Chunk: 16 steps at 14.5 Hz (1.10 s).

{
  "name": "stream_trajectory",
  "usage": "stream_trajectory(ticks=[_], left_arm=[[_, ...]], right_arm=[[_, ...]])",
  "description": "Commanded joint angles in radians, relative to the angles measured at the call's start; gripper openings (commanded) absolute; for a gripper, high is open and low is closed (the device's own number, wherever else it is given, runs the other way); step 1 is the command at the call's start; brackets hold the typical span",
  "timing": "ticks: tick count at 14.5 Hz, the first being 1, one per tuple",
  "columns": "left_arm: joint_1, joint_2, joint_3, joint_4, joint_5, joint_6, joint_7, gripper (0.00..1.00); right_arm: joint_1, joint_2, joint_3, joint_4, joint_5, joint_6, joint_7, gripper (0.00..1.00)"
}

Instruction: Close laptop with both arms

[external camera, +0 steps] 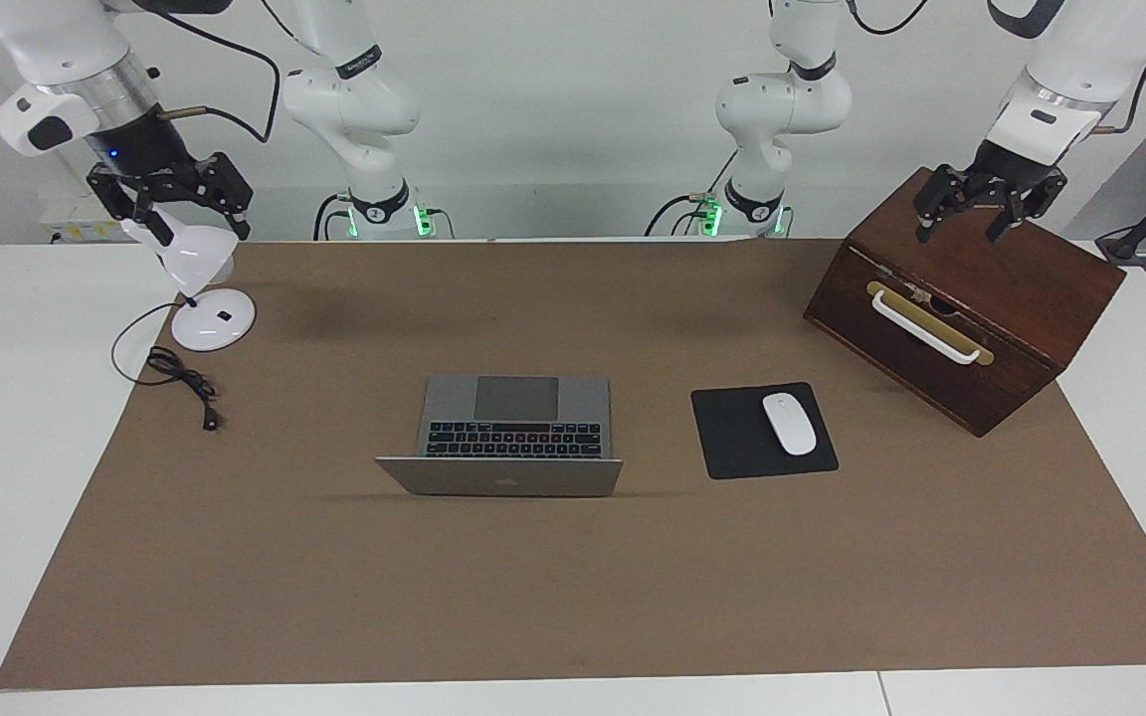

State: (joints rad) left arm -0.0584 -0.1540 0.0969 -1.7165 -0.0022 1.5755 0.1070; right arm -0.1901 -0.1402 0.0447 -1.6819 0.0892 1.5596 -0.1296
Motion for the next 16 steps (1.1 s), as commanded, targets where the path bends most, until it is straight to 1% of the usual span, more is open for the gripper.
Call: stream_trajectory(ticks=[1, 7, 16], left_arm=[[0.009, 0.013, 0.000, 0.020, -0.013, -0.003, -0.007, 1.00], [0.009, 0.013, 0.003, 0.021, -0.012, 0.000, -0.006, 1.00], [-0.001, 0.011, 0.000, 0.021, -0.012, -0.009, -0.009, 1.00]], right_arm=[[-0.022, -0.022, 0.010, -0.018, -0.009, -0.009, -0.013, 1.00], [-0.023, -0.018, 0.010, -0.015, -0.009, 0.028, -0.010, 1.00], [-0.023, -0.018, 0.010, -0.015, -0.009, 0.033, -0.013, 1.00]])
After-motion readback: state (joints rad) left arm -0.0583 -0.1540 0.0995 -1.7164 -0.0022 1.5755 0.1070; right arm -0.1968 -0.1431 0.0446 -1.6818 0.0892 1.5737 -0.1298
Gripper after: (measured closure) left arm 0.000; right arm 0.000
